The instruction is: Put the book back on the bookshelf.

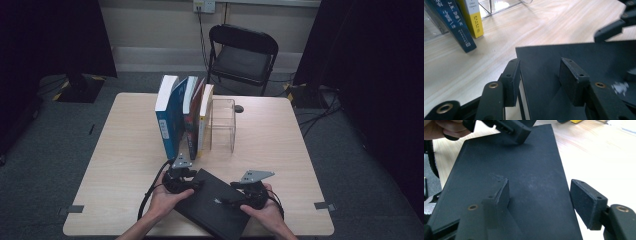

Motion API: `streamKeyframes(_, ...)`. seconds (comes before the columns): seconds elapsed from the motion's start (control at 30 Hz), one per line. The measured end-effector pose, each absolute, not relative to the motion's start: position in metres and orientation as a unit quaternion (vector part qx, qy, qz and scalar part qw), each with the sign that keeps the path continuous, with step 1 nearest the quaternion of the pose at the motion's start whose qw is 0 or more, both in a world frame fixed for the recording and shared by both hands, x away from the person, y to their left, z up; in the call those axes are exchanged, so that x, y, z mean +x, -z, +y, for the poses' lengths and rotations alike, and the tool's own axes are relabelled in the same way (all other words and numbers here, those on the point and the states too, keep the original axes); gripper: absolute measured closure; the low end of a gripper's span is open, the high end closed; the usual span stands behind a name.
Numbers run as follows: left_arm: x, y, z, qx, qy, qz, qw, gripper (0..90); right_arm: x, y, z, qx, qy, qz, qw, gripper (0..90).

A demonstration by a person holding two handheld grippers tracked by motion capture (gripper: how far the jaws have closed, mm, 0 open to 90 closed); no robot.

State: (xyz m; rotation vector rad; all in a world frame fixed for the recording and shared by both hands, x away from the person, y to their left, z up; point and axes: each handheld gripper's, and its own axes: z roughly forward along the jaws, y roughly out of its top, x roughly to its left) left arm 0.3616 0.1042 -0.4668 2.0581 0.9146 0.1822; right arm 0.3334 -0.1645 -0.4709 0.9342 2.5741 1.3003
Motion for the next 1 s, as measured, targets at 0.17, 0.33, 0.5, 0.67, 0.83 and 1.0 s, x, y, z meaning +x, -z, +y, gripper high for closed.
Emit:
streamKeyframes(0.17,0.343,0.464,0.120,0.839,-0.064,0.344,0.416,50.1,0.341,0.470,-0.156,0.306,-0.423,0.852,0.048,31.2)
streamKeyframes(0.33,0.321,0.464,0.138,0.842,-0.049,0.339,0.418,49.6,0.342,0.470,-0.156,0.310,-0.419,0.852,0.043,30.6)
streamKeyframes(0.5,0.303,0.465,0.152,0.843,-0.034,0.334,0.420,48.0,0.342,0.472,-0.158,0.316,-0.425,0.848,0.037,30.7)
streamKeyframes(0.67,0.294,0.465,0.156,0.852,-0.032,0.331,0.404,45.7,0.343,0.473,-0.159,0.317,-0.428,0.846,0.033,30.4)
streamKeyframes(0.83,0.288,0.471,0.157,0.861,-0.033,0.324,0.390,46.6,0.343,0.473,-0.160,0.319,-0.430,0.844,0.030,30.5)
streamKeyframes(1.0,0.292,0.472,0.159,0.862,-0.026,0.315,0.397,46.6,0.341,0.473,-0.160,0.322,-0.431,0.843,0.032,32.5)
